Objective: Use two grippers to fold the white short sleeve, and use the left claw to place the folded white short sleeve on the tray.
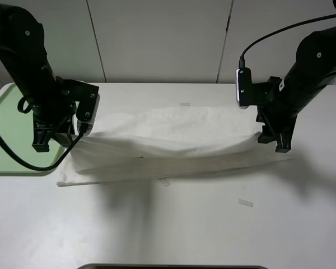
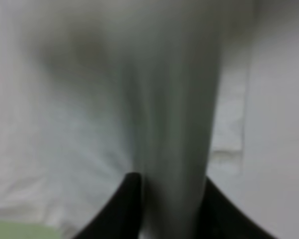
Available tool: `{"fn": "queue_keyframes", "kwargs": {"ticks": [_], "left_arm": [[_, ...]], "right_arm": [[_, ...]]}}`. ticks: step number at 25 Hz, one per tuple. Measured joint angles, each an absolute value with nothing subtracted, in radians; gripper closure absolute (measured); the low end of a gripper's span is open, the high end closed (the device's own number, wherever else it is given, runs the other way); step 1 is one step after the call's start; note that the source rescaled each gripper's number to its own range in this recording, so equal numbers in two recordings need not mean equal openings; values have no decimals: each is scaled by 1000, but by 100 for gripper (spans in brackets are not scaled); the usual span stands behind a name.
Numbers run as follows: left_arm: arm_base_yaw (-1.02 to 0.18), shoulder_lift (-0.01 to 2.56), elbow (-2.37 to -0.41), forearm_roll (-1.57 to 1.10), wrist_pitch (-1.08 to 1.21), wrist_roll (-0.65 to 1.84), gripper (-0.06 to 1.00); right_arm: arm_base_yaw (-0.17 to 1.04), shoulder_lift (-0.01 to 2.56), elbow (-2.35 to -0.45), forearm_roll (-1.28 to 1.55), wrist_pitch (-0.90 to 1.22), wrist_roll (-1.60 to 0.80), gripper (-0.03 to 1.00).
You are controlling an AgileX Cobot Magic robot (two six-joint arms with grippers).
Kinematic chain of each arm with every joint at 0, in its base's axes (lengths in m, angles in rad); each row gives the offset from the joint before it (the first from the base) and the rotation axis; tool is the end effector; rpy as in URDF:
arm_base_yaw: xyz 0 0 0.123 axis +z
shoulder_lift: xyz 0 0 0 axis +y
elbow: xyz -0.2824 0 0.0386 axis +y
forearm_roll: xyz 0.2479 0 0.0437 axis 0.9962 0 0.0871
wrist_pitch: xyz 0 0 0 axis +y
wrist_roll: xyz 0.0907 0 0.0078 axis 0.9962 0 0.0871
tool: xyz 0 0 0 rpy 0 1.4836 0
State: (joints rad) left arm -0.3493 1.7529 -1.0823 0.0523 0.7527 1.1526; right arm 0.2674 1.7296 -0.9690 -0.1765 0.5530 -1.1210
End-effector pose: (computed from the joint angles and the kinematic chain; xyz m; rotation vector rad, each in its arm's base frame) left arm 0.3127 -0.1104 0.1854 2.0390 2.1115 0.1897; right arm 0.3143 0.0774 0.1714 -1.9702 2.0675 -0.3597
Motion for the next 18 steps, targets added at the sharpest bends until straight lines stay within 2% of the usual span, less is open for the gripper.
{"fn": "queue_keyframes", "kwargs": {"ticks": [1, 2, 3, 5, 9, 18], "left_arm": [[-348, 1753, -1083, 34, 774, 1153, 76], [-348, 1753, -1083, 11, 800, 1153, 60], [-348, 1753, -1083, 0, 806, 1153, 50], [-348, 1753, -1083, -23, 811, 1136, 30], [-348, 1752, -1083, -41, 815, 1046, 2], [-348, 1666, -1083, -41, 804, 1017, -3]], "right_arm": [[264, 1730, -969, -155, 565, -1121, 56], [264, 1730, -969, -132, 572, -1121, 41], [262, 1730, -969, -106, 576, -1121, 24], [262, 1730, -969, -75, 579, -1121, 8], [262, 1730, -969, -48, 606, -1117, -2], [262, 1643, -969, -47, 676, -1064, -3]]}}
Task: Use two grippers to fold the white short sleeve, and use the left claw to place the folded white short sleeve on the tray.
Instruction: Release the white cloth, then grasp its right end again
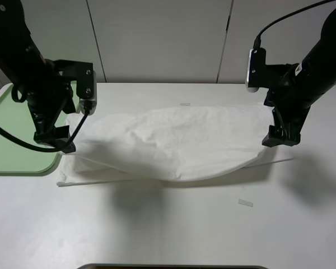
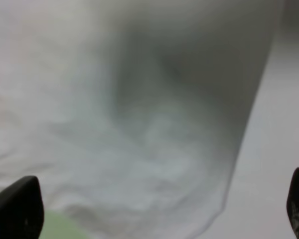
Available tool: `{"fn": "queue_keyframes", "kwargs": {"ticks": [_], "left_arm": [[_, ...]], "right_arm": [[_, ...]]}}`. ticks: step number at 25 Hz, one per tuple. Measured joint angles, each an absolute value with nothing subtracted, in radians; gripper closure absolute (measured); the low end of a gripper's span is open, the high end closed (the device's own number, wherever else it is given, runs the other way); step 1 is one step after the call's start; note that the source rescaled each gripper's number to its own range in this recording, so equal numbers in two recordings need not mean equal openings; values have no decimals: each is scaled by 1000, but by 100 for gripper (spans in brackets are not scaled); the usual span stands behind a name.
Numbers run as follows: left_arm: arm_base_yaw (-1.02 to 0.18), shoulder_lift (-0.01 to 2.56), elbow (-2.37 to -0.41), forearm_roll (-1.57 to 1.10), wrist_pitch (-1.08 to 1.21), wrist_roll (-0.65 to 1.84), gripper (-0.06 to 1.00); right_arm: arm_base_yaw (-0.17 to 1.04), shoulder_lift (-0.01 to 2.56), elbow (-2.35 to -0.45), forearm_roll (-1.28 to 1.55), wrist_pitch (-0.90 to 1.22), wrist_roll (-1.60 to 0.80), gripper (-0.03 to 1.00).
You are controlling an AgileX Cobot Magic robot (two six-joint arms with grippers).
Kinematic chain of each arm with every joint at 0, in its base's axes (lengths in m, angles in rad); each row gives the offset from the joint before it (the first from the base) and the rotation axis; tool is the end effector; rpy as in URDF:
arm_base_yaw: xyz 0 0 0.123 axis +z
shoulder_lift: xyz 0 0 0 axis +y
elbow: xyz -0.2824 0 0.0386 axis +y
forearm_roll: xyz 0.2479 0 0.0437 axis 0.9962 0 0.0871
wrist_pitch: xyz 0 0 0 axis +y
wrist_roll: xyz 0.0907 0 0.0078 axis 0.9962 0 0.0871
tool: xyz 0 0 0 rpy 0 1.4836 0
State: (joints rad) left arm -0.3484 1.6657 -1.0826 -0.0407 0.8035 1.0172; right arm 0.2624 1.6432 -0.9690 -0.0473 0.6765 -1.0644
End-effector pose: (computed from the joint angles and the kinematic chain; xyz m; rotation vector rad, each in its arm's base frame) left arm 0.3003 -0.1119 0.2128 1.7858 2.2509 0.0838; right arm 0.2975 0.0771 0.1945 -1.8000 2.2280 -0.2197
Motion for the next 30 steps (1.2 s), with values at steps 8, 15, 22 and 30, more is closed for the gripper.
{"fn": "queue_keyframes", "kwargs": {"ticks": [8, 15, 22, 30], "left_arm": [[-348, 1464, -1083, -43, 701, 998, -3], [-348, 1347, -1083, -44, 698, 837, -3], [-348, 1164, -1082, -44, 699, 740, -3], [-348, 867, -1082, -44, 775, 672, -3]], "right_arm": [[262, 1464, -969, -46, 647, -1043, -3], [262, 1381, -969, -9, 636, -968, -3], [262, 1256, -969, 38, 582, -944, -3], [262, 1040, -969, 179, 518, -942, -3]]}}
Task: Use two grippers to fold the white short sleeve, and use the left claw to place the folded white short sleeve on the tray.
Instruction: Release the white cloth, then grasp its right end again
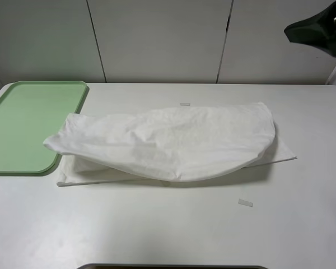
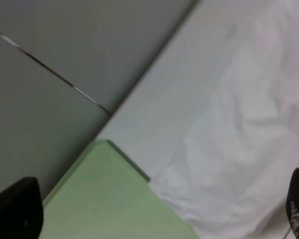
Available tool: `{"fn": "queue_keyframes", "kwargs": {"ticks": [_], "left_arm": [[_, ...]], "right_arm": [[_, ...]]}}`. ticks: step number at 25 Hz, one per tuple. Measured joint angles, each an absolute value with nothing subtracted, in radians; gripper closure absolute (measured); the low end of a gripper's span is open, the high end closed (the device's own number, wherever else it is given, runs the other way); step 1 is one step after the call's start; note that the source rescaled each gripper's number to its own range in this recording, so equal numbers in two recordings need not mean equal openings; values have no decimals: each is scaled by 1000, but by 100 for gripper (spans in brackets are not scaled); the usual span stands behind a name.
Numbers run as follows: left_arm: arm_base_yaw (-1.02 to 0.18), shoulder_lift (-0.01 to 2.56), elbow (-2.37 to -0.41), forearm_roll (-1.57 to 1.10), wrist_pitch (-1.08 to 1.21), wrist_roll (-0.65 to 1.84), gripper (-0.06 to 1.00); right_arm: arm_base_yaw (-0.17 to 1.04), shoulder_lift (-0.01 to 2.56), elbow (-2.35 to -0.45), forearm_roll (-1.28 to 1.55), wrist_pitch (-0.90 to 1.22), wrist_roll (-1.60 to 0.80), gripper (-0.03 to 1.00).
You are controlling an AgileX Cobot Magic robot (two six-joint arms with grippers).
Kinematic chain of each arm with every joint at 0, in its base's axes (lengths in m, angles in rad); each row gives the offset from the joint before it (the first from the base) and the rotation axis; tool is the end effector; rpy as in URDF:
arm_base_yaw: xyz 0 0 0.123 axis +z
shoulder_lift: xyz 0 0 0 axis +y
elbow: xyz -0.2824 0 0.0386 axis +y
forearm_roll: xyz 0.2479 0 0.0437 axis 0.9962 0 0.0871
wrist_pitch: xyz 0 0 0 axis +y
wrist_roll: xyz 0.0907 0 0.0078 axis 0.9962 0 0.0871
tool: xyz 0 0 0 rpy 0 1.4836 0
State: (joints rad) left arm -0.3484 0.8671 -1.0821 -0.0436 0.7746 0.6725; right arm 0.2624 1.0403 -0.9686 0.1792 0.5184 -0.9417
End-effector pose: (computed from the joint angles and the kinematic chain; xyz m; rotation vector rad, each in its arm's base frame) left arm 0.1500 -0.0574 0.4174 0.9884 1.7913 0.1520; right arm 0.2109 0.0650 0.3687 -1.0841 1.7666 -0.2308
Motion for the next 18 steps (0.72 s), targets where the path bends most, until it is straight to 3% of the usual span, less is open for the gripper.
{"fn": "queue_keyframes", "kwargs": {"ticks": [13, 18], "left_arm": [[-348, 448, -1081, -52, 859, 322, -3], [-348, 384, -1077, -54, 1071, 302, -5]], "right_arm": [[262, 895, -969, 273, 518, -937, -3], [262, 895, -969, 308, 518, -937, -3]]}}
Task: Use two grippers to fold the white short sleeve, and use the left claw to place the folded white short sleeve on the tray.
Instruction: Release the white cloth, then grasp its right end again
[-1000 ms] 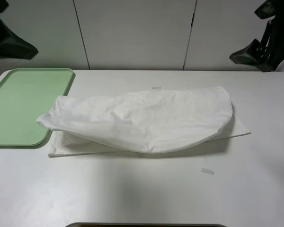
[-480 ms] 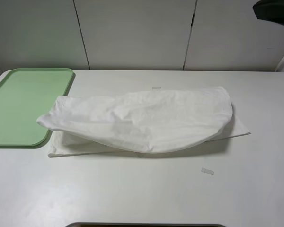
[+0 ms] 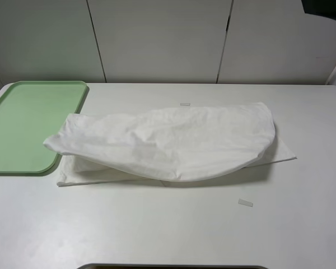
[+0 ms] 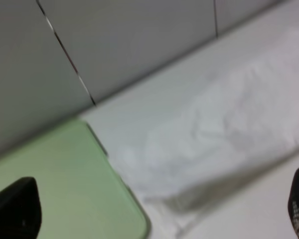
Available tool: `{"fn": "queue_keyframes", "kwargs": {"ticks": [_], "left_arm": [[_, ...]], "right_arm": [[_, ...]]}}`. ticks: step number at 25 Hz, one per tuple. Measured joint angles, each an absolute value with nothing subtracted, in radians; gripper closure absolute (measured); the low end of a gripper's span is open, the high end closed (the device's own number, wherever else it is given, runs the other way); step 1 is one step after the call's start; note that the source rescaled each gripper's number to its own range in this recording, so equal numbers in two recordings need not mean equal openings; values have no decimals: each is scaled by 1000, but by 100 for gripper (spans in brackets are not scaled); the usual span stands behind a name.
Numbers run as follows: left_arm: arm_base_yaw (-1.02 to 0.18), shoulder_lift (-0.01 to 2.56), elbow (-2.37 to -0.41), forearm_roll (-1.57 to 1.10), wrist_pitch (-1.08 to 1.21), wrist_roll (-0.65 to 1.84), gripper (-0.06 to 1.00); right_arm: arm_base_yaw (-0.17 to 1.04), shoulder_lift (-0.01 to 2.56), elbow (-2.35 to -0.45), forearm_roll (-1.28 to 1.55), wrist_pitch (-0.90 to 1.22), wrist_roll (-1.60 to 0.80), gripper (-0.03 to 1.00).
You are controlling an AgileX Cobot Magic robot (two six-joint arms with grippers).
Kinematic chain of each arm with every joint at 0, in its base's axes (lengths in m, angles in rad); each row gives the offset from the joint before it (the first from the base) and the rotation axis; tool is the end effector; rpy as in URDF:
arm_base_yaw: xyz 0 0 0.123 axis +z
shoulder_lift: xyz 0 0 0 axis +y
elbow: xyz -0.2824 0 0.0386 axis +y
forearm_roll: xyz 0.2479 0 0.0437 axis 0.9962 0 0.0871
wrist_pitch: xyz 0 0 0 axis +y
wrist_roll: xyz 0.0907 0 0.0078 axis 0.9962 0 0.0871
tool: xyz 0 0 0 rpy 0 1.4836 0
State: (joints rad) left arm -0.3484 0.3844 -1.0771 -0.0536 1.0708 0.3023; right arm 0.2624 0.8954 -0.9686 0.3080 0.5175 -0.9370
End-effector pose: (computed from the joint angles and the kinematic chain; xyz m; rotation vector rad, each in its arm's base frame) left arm 0.0010 -0.0049 0.4305 0.6033 1.7613 -0.0935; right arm 0.1727 0.0606 0.3994 -0.9440 1.6553 -0.1309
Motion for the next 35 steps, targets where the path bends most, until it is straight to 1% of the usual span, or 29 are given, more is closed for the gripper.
{"fn": "queue_keyframes", "kwargs": {"ticks": [1, 3, 7, 12, 17, 24, 31, 35], "left_arm": [[-348, 384, -1077, -54, 1071, 302, -5], [-348, 383, -1076, -55, 1164, 260, -5], [-348, 359, -1045, -54, 1160, 243, -5], [-348, 164, -863, -69, 972, 238, -5], [-348, 8, -711, -69, 921, 207, -5], [-348, -7, -621, -73, 934, 195, -5], [-348, -7, -517, -86, 1006, 175, -5], [-348, -7, -505, -99, 1029, 175, -5]], "right_arm": [[262, 895, -969, 314, 518, -937, -3], [262, 895, -969, 319, 518, -937, -3], [262, 895, -969, 333, 518, -937, -3], [262, 895, -969, 337, 518, -912, -3], [262, 895, -969, 337, 518, -904, -3], [262, 895, -969, 340, 518, -900, -3], [262, 895, -969, 352, 518, -900, -3], [262, 895, -969, 366, 518, -899, -3]]}}
